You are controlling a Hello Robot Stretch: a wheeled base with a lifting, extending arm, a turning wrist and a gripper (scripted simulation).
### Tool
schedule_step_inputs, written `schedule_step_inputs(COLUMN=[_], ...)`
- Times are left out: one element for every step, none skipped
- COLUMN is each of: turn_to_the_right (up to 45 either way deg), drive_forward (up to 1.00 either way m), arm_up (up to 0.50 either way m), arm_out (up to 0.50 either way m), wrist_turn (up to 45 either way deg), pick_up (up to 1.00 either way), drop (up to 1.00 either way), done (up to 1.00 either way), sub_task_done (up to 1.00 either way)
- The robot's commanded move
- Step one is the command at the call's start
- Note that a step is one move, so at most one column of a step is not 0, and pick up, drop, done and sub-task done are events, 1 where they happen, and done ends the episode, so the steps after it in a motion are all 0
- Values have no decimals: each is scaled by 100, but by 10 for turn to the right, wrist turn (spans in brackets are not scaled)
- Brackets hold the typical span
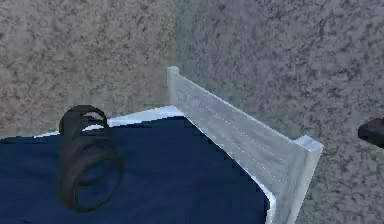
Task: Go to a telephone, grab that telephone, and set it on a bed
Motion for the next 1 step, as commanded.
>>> schedule_step_inputs(turn_to_the_right=[-450], drive_forward=[0], arm_up=[0], arm_out=[0], wrist_turn=[0], pick_up=[0], drop=[0], done=[0], sub_task_done=[0])
